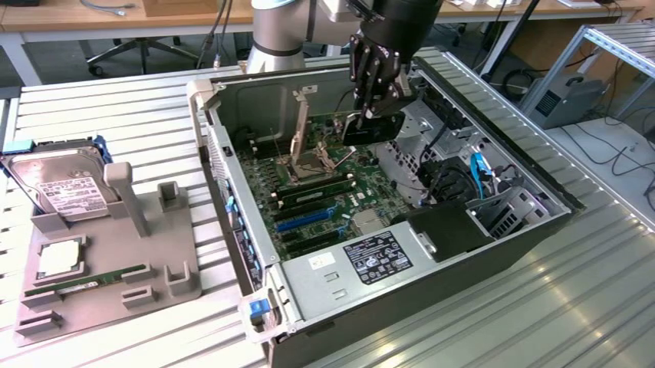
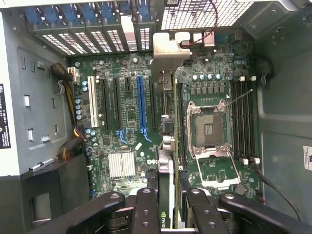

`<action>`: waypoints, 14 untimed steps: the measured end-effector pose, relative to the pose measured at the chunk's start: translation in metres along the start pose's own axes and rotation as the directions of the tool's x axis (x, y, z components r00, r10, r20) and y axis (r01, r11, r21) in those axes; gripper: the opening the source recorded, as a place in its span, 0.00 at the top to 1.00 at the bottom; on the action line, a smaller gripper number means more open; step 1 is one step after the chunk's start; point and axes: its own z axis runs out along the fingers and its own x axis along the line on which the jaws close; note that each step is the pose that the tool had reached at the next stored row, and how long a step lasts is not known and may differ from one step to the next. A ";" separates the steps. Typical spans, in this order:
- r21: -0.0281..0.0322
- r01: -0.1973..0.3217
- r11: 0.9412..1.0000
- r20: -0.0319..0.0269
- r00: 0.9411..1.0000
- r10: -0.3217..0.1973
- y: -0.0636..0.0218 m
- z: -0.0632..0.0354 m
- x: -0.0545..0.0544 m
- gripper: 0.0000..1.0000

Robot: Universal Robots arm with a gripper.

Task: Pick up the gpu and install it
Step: 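Insert the gpu into the slot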

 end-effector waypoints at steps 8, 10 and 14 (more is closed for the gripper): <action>0.000 0.015 1.000 0.000 1.000 -0.015 -0.0002 0.0000 0.000 0.73; -0.001 0.021 1.000 -0.001 1.000 -0.021 -0.0003 0.0000 0.000 0.73; -0.001 0.030 1.000 -0.001 1.000 -0.030 -0.0004 0.0000 0.000 0.73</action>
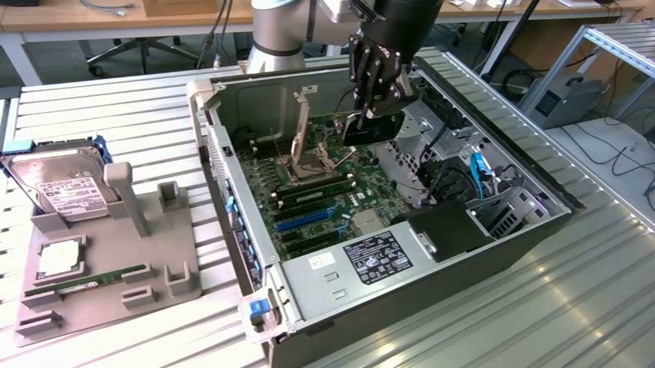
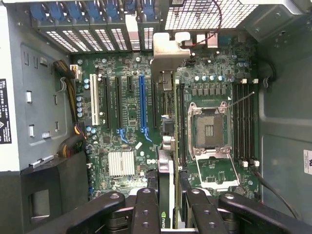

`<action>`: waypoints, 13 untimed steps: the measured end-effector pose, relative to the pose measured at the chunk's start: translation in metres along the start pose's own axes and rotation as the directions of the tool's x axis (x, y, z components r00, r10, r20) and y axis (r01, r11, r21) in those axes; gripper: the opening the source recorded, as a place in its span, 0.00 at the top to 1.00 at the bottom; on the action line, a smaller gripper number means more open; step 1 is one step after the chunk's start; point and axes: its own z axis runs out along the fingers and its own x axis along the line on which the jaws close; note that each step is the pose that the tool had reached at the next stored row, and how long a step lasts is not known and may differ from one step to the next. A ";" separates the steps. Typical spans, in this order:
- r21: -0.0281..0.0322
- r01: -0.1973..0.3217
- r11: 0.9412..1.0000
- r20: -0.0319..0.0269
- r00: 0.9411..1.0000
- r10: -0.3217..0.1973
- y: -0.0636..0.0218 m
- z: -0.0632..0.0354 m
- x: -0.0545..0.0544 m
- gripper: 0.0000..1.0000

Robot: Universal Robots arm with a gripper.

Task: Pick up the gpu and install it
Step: 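Insert the gpu into the slot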

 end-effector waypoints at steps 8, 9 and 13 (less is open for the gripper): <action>0.000 0.018 1.000 -0.001 1.000 -0.018 -0.0001 0.0000 0.000 0.73; -0.001 0.019 1.000 -0.001 1.000 -0.019 -0.0001 0.0000 0.000 0.73; -0.001 0.020 1.000 -0.001 1.000 -0.020 -0.0001 0.0001 0.000 0.73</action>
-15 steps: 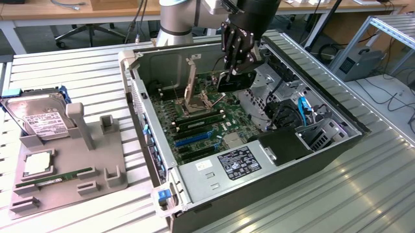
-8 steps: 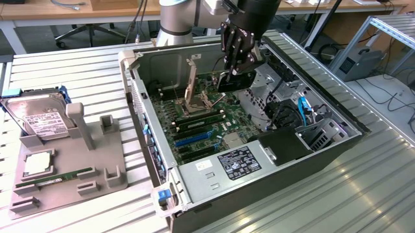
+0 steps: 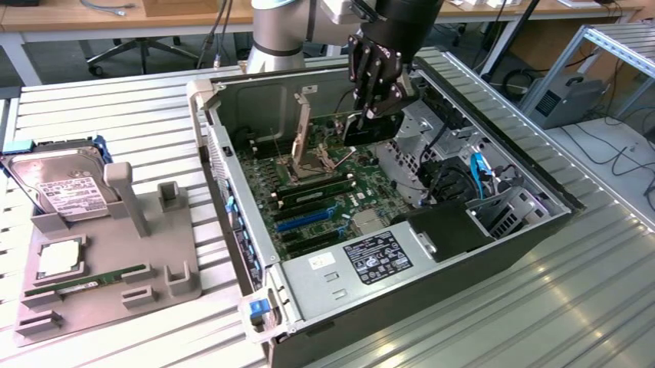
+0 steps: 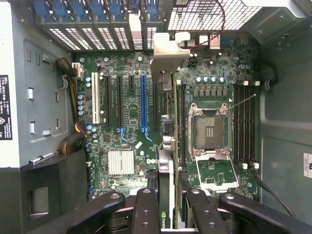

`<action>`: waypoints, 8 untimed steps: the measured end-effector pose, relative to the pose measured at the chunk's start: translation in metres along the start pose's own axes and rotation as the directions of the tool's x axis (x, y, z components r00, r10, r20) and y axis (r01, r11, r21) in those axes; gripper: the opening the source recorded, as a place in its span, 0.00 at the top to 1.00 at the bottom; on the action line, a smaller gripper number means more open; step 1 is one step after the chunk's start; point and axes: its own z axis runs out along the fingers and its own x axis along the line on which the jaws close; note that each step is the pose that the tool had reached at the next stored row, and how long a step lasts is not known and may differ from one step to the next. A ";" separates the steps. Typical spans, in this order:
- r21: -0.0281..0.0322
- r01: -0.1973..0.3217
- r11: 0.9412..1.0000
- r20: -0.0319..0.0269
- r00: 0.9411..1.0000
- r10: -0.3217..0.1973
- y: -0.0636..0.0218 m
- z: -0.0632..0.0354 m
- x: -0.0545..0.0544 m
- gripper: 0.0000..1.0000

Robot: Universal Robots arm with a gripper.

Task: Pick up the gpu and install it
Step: 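Insert the gpu into the slot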

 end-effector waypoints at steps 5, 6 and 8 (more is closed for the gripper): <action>0.000 0.000 1.000 0.000 1.000 0.000 0.0000 0.0007 0.000 0.73; 0.000 0.000 1.000 0.000 1.000 0.000 0.0000 0.0008 0.001 0.73; 0.000 0.000 1.000 0.000 1.000 0.000 0.0000 0.0009 0.001 0.73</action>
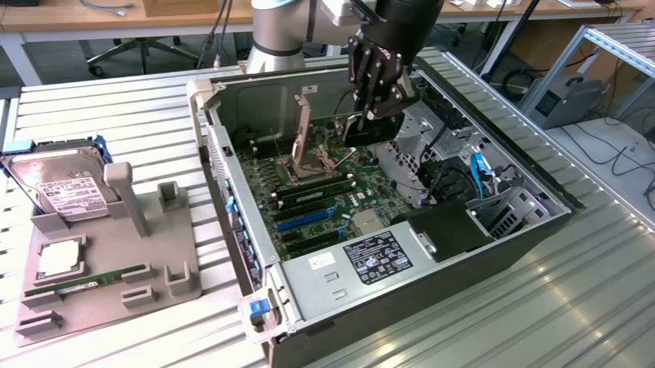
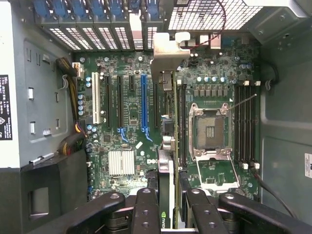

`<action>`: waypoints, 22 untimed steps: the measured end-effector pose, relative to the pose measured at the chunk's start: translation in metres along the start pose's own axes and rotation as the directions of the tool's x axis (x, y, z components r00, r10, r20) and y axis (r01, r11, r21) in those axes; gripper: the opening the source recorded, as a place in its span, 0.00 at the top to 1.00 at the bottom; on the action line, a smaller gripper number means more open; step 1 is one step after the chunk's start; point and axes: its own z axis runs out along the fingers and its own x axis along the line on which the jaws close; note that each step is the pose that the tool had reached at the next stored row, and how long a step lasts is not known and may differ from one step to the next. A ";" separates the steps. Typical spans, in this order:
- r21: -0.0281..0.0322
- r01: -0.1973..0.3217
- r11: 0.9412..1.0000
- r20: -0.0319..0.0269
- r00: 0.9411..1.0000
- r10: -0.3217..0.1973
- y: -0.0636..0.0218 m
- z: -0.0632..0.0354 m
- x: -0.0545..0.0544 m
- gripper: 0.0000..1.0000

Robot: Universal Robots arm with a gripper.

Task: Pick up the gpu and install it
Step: 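Insert the gpu into the slot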

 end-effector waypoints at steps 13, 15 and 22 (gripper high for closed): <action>0.000 0.000 1.000 0.000 1.000 0.000 0.0013 0.0008 0.002 0.73; 0.000 0.000 1.000 0.000 1.000 0.000 0.0015 0.0009 0.002 0.73; 0.000 0.000 1.000 0.000 1.000 0.000 0.0030 0.0020 0.003 0.73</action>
